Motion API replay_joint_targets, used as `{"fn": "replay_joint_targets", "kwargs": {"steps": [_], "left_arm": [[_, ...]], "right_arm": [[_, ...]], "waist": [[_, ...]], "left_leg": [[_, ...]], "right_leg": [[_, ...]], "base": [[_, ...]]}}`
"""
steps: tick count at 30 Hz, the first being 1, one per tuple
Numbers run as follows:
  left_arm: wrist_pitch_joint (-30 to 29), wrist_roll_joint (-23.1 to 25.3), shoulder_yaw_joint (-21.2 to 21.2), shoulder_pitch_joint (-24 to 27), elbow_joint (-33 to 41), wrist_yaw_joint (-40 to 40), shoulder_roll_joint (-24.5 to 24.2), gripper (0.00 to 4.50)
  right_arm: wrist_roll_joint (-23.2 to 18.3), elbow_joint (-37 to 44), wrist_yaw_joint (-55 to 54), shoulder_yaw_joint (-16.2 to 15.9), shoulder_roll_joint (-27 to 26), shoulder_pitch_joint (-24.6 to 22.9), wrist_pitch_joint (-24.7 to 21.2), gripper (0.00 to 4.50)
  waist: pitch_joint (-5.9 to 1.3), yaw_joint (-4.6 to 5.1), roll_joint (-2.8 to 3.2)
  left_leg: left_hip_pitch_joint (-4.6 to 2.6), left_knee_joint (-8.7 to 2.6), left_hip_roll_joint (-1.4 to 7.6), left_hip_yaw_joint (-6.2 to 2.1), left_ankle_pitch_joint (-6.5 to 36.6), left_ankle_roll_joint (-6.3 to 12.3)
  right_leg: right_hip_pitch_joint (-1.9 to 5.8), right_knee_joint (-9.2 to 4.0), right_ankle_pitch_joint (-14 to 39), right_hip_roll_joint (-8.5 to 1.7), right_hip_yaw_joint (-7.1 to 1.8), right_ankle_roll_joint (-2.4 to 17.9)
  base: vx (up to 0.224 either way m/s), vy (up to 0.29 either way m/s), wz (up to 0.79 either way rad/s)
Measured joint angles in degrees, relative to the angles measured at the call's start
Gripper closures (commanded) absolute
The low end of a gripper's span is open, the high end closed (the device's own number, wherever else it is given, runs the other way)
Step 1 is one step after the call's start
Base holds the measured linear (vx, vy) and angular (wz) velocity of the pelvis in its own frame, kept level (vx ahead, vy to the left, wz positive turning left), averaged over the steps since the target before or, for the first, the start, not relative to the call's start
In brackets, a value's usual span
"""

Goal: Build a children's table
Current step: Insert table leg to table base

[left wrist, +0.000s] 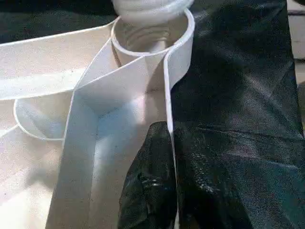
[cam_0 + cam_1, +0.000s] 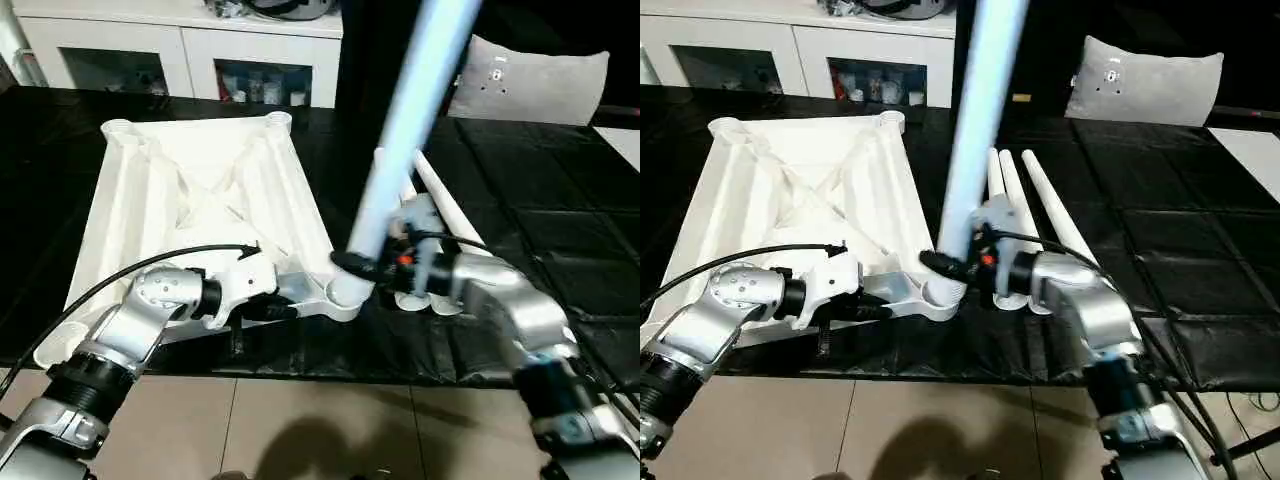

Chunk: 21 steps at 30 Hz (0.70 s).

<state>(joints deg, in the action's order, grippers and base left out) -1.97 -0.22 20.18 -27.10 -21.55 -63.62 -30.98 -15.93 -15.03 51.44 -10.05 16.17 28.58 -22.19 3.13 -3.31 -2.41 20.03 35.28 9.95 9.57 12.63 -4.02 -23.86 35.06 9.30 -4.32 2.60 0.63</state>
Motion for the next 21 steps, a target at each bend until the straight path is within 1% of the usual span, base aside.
{"fn": "replay_joint_targets", "kwargs": {"steps": [7, 16, 18, 21], "left_arm": [[0.7, 0.0, 0.0, -0.5, -1.0, -0.7, 0.2, 4.50], [1.0, 0.1, 0.0, -1.9, -3.4, -1.7, 0.3, 4.50], [1.0, 0.0, -0.1, -2.0, -3.7, -1.7, 0.5, 4.50], [1.0, 0.0, -0.2, -2.3, -4.2, -1.2, 1.0, 4.50]], "right_arm": [[1.1, -5.5, 0.4, -1.1, -1.0, 2.6, 1.8, 2.59], [2.2, -11.3, 2.2, -1.2, -2.3, 5.3, 4.8, 2.59], [2.0, -12.5, 2.3, -1.0, -2.6, 5.8, 5.2, 2.59], [1.6, -14.2, 2.5, 0.3, -3.1, 6.2, 5.4, 2.59]], "waist": [[0.00, -0.03, 0.00], [-0.02, 0.21, -0.06], [-0.02, 0.24, -0.06], [-0.04, 0.18, -0.09]], "left_leg": [[0.00, 0.00, 0.01, 0.00, 0.0, -0.01], [0.00, 0.00, 0.03, 0.01, -0.1, -0.09], [0.00, 0.00, 0.03, 0.01, -0.1, -0.09], [-0.03, 0.00, 0.03, 0.01, -0.1, -0.09]], "right_leg": [[-0.01, 0.00, 0.0, 0.00, 0.00, 0.0], [0.04, 0.03, -0.1, 0.00, 0.02, 0.1], [0.05, 0.03, -0.1, 0.00, 0.01, 0.1], [0.03, 0.00, 0.0, 0.00, 0.01, 0.1]], "base": [[0.000, 0.000, 0.00], [0.000, 0.000, 0.00], [0.000, 0.000, 0.00], [0.000, 0.000, 0.00]]}}
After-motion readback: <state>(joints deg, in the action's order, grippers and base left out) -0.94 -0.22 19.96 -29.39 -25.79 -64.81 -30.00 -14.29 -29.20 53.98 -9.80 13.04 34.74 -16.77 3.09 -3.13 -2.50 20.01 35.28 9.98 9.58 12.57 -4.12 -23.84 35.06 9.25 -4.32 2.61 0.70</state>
